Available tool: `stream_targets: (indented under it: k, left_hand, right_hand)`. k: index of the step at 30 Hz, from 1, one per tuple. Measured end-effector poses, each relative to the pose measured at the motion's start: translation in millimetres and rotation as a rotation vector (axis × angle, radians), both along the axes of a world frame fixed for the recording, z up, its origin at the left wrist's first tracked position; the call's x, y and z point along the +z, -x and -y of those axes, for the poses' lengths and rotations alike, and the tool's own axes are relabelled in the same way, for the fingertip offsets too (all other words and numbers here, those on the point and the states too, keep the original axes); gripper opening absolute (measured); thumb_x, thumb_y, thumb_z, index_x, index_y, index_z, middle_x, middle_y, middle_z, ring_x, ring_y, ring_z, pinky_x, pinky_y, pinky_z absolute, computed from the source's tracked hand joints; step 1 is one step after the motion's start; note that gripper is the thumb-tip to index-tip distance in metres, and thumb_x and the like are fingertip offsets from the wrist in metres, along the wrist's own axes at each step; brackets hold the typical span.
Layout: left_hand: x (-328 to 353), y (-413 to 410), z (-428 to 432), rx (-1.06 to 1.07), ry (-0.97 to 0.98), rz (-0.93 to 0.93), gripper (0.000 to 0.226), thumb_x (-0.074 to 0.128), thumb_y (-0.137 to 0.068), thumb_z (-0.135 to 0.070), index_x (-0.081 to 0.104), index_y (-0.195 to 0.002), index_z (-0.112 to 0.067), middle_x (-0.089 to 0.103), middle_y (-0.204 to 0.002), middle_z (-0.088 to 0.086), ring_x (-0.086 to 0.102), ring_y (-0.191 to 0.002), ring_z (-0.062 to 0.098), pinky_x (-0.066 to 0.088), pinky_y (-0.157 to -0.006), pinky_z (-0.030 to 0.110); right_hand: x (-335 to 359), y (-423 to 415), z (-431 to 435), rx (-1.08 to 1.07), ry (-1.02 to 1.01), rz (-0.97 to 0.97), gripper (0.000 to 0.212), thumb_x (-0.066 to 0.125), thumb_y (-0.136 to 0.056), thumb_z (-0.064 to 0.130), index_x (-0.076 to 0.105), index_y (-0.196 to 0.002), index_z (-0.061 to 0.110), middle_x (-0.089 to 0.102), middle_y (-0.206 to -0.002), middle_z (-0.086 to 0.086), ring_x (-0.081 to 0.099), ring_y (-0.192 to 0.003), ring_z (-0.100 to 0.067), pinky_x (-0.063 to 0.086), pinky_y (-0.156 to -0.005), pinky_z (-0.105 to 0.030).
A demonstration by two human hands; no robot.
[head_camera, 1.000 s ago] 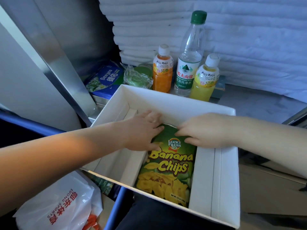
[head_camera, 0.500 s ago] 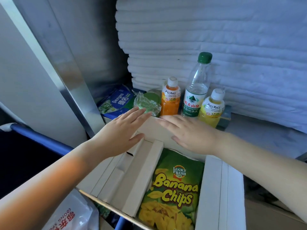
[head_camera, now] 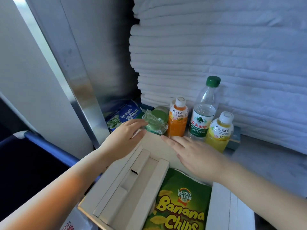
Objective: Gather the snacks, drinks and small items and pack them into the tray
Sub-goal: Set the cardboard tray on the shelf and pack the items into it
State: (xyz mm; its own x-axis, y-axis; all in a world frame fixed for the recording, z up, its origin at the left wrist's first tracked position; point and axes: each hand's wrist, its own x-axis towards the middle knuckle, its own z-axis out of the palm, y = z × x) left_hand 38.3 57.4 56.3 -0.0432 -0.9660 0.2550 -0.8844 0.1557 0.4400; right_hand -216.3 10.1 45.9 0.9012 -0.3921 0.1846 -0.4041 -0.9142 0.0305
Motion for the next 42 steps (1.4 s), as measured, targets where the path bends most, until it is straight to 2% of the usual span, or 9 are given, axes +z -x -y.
stream_targets:
  k: [3,6,9,14,21,27,31,36,42]
  left_hand:
    - [-6.5,-6.4,21.4,0.162,-0.008,-0.131,0.032,0.038,-0.100,-0.029,0.058,-0.125,-0.026,0.053,-0.129,-0.010,0.043,-0.108,-0.002,0.029,-0.087,0.014]
    - [-13.7,-14.4,44.1,0.265,-0.015,-0.136,0.030,0.043,-0.097,-0.024,0.060,-0.121,-0.019,0.056,-0.128,-0.001,0.051,-0.106,0.010,0.036,-0.080,0.022]
    - [-23.3,-24.8,66.6,0.371,-0.067,0.017,0.045,0.049,-0.093,-0.027,0.045,-0.136,-0.013,0.047,-0.138,0.009,0.047,-0.120,0.025,0.043,-0.093,0.034]
    - [-38.4,-37.8,94.8,0.486,-0.263,0.282,0.077,0.045,-0.091,-0.053,0.016,-0.147,-0.009,0.019,-0.154,0.012,0.020,-0.139,0.030,0.025,-0.109,0.044]
    - [-52.8,-50.7,105.0,0.506,-0.424,0.316,0.083,0.029,-0.087,-0.071,0.006,-0.151,-0.023,0.009,-0.157,0.009,0.014,-0.142,0.031,0.013,-0.112,0.048]
    - [-56.2,-49.0,106.9,0.519,-0.323,0.358,0.084,0.037,-0.085,-0.070,0.011,-0.150,-0.023,0.024,-0.146,0.017,0.029,-0.128,0.036,0.028,-0.103,0.042]
    - [-54.8,-48.6,107.4,0.507,-0.267,0.278,0.086,0.048,-0.082,-0.066,0.016,-0.149,-0.023,0.024,-0.141,0.015,0.034,-0.120,0.036,0.037,-0.095,0.041]
    - [-52.6,-46.5,104.3,0.514,-0.162,0.194,0.076,0.058,-0.079,-0.060,0.032,-0.140,-0.023,0.028,-0.131,0.011,0.039,-0.110,0.033,0.041,-0.086,0.039]
    - [-48.1,-43.1,98.4,0.549,-0.025,0.095,0.067,0.061,-0.080,-0.050,0.037,-0.138,-0.024,0.032,-0.126,0.008,0.040,-0.107,0.030,0.040,-0.090,0.038]
  right_hand:
    - [0.6,-0.2,-0.3,-0.010,-0.017,0.008,0.083,0.045,-0.094,0.014,-0.017,-0.147,0.030,0.037,-0.139,0.006,0.046,-0.113,-0.014,0.049,-0.090,-0.032]
    - [1.1,-0.4,-0.2,-0.022,-0.043,0.014,0.082,0.044,-0.095,0.014,-0.017,-0.147,0.031,0.039,-0.137,0.006,0.046,-0.112,-0.015,0.049,-0.091,-0.033]
    - [1.1,-0.6,0.0,-0.032,-0.059,0.016,0.079,0.042,-0.096,0.015,-0.017,-0.147,0.032,0.039,-0.136,0.005,0.045,-0.113,-0.015,0.049,-0.090,-0.034]
    - [2.6,-0.3,0.8,-0.044,-0.095,0.030,0.076,0.041,-0.097,0.018,-0.013,-0.147,0.034,0.041,-0.131,0.008,0.046,-0.107,-0.012,0.050,-0.085,-0.032]
    - [2.3,-0.3,2.1,-0.048,-0.136,0.056,0.073,0.038,-0.098,0.024,-0.016,-0.145,0.039,0.042,-0.127,0.010,0.047,-0.103,-0.009,0.051,-0.082,-0.030]
    - [4.6,-0.9,1.3,-0.049,-0.166,0.073,0.069,0.036,-0.099,0.028,-0.014,-0.145,0.041,0.044,-0.124,0.012,0.048,-0.103,-0.007,0.051,-0.081,-0.027]
    - [5.8,-0.7,0.7,-0.046,-0.172,0.064,0.069,0.035,-0.099,0.027,-0.015,-0.145,0.040,0.044,-0.125,0.011,0.048,-0.106,-0.008,0.051,-0.084,-0.029]
    - [6.0,-0.7,1.0,-0.047,-0.157,0.055,0.068,0.034,-0.099,0.028,-0.014,-0.146,0.039,0.043,-0.126,0.011,0.047,-0.107,-0.009,0.050,-0.085,-0.031]
    - [3.5,-0.2,1.4,-0.042,-0.147,0.055,0.069,0.035,-0.099,0.028,-0.015,-0.145,0.039,0.044,-0.123,0.010,0.048,-0.105,-0.010,0.051,-0.084,-0.031]
